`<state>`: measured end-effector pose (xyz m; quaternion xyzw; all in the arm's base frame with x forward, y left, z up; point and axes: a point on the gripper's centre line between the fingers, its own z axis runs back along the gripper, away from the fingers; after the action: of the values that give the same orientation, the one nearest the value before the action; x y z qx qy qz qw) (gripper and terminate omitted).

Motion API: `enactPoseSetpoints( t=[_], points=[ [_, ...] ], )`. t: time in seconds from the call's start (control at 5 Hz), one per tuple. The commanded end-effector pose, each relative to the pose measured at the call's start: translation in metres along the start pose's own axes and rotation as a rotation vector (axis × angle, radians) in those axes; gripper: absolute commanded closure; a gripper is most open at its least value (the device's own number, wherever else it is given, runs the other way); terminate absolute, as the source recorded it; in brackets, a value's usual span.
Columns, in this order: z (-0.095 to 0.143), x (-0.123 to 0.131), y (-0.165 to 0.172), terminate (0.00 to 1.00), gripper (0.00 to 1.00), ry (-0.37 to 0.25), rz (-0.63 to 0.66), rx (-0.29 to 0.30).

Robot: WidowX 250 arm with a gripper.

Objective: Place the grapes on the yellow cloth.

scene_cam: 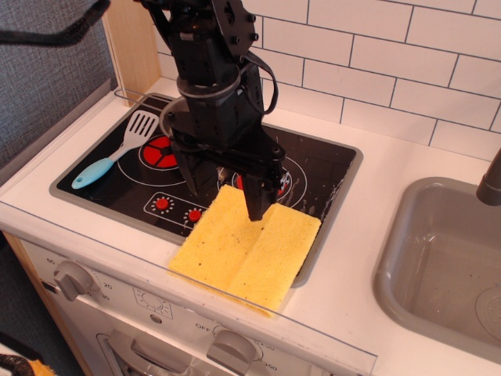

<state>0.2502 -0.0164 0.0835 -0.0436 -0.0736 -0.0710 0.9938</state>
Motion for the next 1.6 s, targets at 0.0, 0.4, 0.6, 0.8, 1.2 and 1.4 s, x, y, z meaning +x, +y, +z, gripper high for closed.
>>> enactPoseSetpoints(
  t=[0.0, 0.4, 0.6, 0.8, 1.2, 1.4],
  points=[
    [0.0, 0.0, 0.0, 0.0, 0.0, 0.0, 0.0, 0.0],
    [0.006, 0.041, 0.07, 0.0, 0.0, -0.049, 0.134, 0.05],
    [0.012, 0.064, 0.107, 0.0, 0.0, -0.075, 0.185, 0.094],
    [0.005, 0.084, 0.129, 0.0, 0.0, -0.069, 0.218, 0.127],
    [-0.031, 0.089, 0.157, 0.0, 0.0, -0.002, 0.303, 0.143],
    [-0.047, 0.086, 0.154, 0.0, 0.0, 0.021, 0.3, 0.127]
  ],
)
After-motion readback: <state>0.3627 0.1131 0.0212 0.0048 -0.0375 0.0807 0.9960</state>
